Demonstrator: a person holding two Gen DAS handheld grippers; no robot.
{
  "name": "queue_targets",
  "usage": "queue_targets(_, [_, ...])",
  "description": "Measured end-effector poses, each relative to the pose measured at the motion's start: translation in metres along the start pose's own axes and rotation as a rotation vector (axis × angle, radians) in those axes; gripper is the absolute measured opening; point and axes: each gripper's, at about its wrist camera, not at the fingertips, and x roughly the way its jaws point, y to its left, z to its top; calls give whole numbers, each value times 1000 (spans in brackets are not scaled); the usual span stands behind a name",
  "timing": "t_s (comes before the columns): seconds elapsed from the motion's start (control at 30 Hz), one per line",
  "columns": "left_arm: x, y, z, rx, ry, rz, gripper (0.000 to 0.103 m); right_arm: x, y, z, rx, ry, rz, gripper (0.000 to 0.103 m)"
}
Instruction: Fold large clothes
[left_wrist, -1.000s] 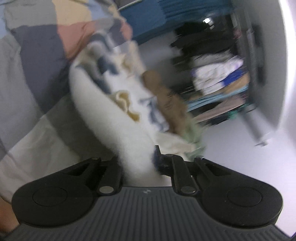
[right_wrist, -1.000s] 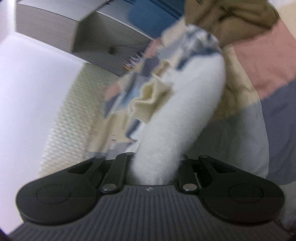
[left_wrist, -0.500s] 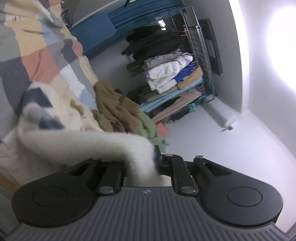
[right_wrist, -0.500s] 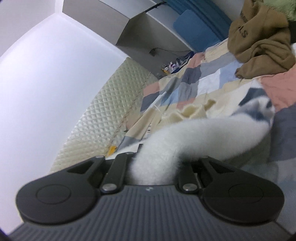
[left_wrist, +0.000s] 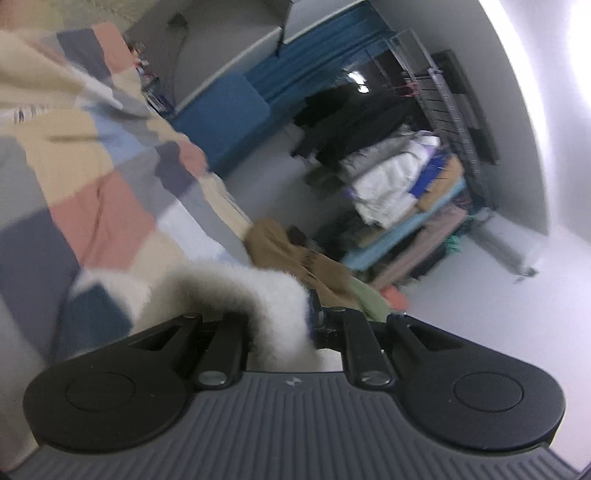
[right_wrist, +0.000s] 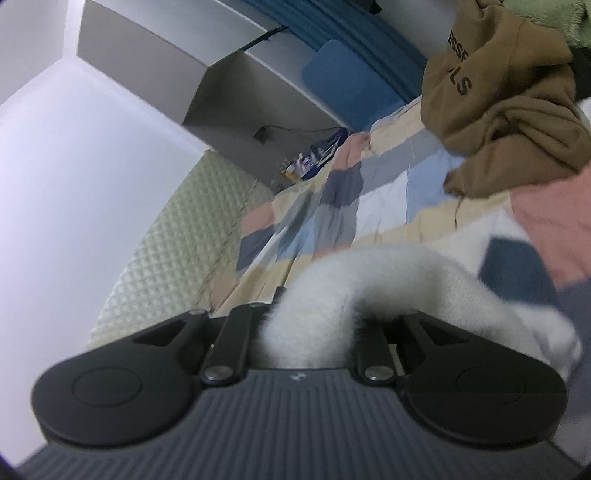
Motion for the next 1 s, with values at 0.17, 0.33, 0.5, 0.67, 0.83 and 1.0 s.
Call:
queue_targets(0.17, [74,27,32,51,22,116,15,64,-30,28,27,-20,-43,22])
queue_targets(0.33, [138,75,40,50,53,184,15,114,-66,34,40,-11,-104,22])
queue_targets(0.5, [189,125,39,31,99,241,15,157,-98,30,-22,30,-175,22])
queue_targets(0.67, [228,172,37,-15,150,290,15,199,-130,25,-9,70,-224,22])
queue_targets(0.83, [248,204,30,-90,190,296,15,221,-154,23,20,102,-224,20])
queue_targets(1.0, [241,194,28,-47,185,254,18,217,-148,23,7,109,-220,22])
